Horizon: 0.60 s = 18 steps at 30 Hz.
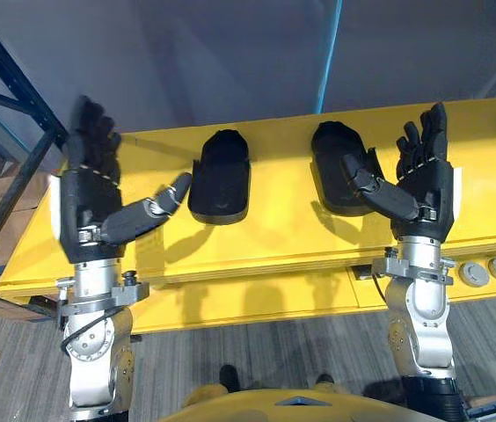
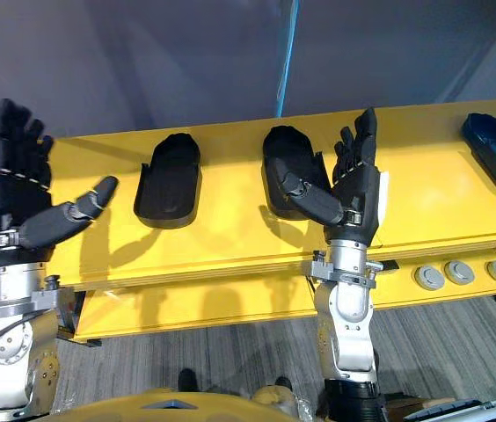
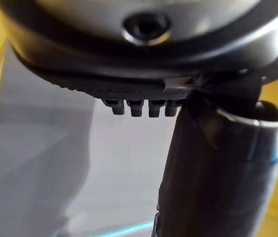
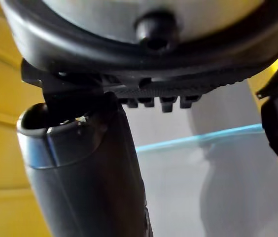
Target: Walk over and take three plastic housings, then place them on the shelf
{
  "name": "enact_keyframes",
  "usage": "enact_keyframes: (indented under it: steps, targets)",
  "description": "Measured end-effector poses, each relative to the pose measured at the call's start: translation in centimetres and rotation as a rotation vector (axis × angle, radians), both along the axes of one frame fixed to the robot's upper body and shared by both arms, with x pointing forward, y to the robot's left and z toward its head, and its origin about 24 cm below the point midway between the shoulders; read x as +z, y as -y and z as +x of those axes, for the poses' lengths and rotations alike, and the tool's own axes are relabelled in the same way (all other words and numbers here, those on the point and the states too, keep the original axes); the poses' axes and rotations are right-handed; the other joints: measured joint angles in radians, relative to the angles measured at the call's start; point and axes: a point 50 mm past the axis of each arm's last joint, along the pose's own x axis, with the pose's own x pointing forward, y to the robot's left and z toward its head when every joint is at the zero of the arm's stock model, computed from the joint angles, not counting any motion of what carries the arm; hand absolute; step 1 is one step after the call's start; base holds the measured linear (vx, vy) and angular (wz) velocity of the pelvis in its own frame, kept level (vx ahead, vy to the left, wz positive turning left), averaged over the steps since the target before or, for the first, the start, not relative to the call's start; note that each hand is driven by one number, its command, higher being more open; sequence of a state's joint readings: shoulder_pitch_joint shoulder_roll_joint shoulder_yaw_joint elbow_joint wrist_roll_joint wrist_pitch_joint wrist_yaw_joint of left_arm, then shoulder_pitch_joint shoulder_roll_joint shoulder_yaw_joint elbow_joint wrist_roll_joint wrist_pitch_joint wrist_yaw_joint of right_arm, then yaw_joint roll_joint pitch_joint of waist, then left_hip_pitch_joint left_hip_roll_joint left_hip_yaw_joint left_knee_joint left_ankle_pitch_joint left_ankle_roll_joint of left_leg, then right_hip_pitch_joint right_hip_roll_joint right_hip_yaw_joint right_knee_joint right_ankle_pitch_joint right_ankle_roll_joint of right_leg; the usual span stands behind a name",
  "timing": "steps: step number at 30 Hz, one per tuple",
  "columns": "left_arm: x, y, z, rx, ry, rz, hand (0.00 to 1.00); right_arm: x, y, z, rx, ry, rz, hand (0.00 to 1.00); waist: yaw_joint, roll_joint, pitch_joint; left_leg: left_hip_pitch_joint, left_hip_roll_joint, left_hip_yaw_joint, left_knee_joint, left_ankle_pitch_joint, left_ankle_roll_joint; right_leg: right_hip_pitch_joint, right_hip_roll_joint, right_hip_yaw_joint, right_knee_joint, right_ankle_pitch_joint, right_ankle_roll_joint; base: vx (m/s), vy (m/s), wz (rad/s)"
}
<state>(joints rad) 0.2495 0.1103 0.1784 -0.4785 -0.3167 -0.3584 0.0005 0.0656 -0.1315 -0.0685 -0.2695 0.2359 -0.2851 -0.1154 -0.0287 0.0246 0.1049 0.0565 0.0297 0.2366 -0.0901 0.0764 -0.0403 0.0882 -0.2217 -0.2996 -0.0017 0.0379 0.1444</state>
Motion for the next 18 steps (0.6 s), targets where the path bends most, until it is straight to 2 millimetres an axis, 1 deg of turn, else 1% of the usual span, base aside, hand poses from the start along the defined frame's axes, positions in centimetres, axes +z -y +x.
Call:
enact_keyframes:
  steps: [2, 3, 6, 9, 11, 13, 14, 15, 16, 18]
  targets:
    - [0.3, -0.3, -0.3, 0.009, 0.037, -0.032, 1.0, -0.2, -0.2, 0.0, -0.003, -0.009, 0.019, 1.0, 0.002, -0.01, -0.007, 0.0, 0.0, 0.0, 0.0, 0.0, 0.0, -0.001, 0.0, 0.001, 0.0, -0.003, -0.004, 0.0, 0.0, 0.0]
    - [0.5, -0.4, -0.6, 0.019, 0.053, -0.043, 1.0, -0.4, -0.3, 0.1, -0.002, -0.022, 0.028, 1.0, 0.002, -0.019, -0.014, 0.0, 0.0, 0.002, 0.0, 0.0, 0.0, -0.002, 0.0, 0.002, 0.0, -0.005, -0.008, 0.0, 0.0, 0.0]
    - [0.6, -0.4, -0.7, 0.003, 0.068, -0.068, 1.0, -0.8, -0.1, 0.2, -0.009, -0.044, 0.035, 1.0, 0.0, -0.028, -0.021, -0.001, 0.0, 0.007, 0.0, 0.0, 0.0, -0.007, 0.0, 0.007, 0.0, -0.005, -0.008, 0.0, 0.011, -0.07]
    - [0.4, -0.3, -0.6, -0.009, 0.073, -0.13, 1.0, -1.6, 0.2, 0.0, -0.049, -0.097, 0.052, 1.0, -0.001, -0.033, -0.035, -0.011, 0.005, 0.042, 0.0, 0.0, 0.0, -0.039, 0.004, 0.042, 0.003, -0.002, -0.009, 0.0, 0.016, -0.31]
    - [0.2, 0.3, -0.4, -0.038, 0.07, -0.16, 1.0, -2.7, 0.8, -0.6, -0.107, -0.158, 0.06, 1.0, -0.005, -0.037, -0.037, -0.002, 0.014, 0.088, 0.0, -0.001, 0.0, -0.06, 0.016, 0.089, 0.004, 0.013, -0.008, 0.0, 0.003, -0.63]
    - [0.0, 0.7, -0.2, -0.056, 0.065, -0.207, 1.0, -3.2, 1.7, -1.2, -0.162, -0.189, 0.054, 1.0, -0.021, -0.037, -0.037, 0.015, 0.023, 0.13, 0.001, -0.007, -0.008, -0.07, 0.026, 0.135, 0.004, 0.018, -0.01, 0.0, -0.01, -0.72]
    - [-0.2, 1.0, 0.0, -0.067, 0.06, -0.235, 1.0, -3.5, 2.5, -1.7, -0.205, -0.207, 0.053, 1.0, -0.037, -0.037, -0.038, 0.031, 0.03, 0.161, 0.001, -0.014, -0.015, -0.073, 0.035, 0.166, 0.003, 0.021, -0.013, 0.0, -0.008, -0.65]
    - [-0.4, 1.2, 0.2, -0.077, 0.054, -0.244, 1.0, -3.6, 3.0, -2.1, -0.23, -0.213, 0.053, 1.0, -0.041, -0.037, -0.037, 0.042, 0.034, 0.18, 0.001, -0.019, -0.018, -0.074, 0.041, 0.184, 0.002, 0.023, -0.016, -0.01, -0.012, -1.01]
    - [-0.9, 1.5, 0.6, -0.08, 0.03, -0.267, 1.0, -3.8, 4.0, -2.8, -0.284, -0.221, 0.056, 1.0, -0.065, -0.037, -0.039, 0.067, 0.046, 0.227, 0.001, -0.031, -0.029, -0.078, 0.057, 0.231, 0.0, 0.027, -0.02, -0.01, -0.014, -1.02]
    - [-1.4, 1.8, 1.0, -0.075, 0.004, -0.292, 1.0, -3.5, 4.8, -3.9, -0.338, -0.209, 0.076, 1.0, -0.082, -0.036, -0.041, 0.088, 0.055, 0.271, 0.005, -0.048, -0.043, -0.091, 0.078, 0.286, 0.0, 0.029, -0.025, 0.0, -0.015, -1.02]
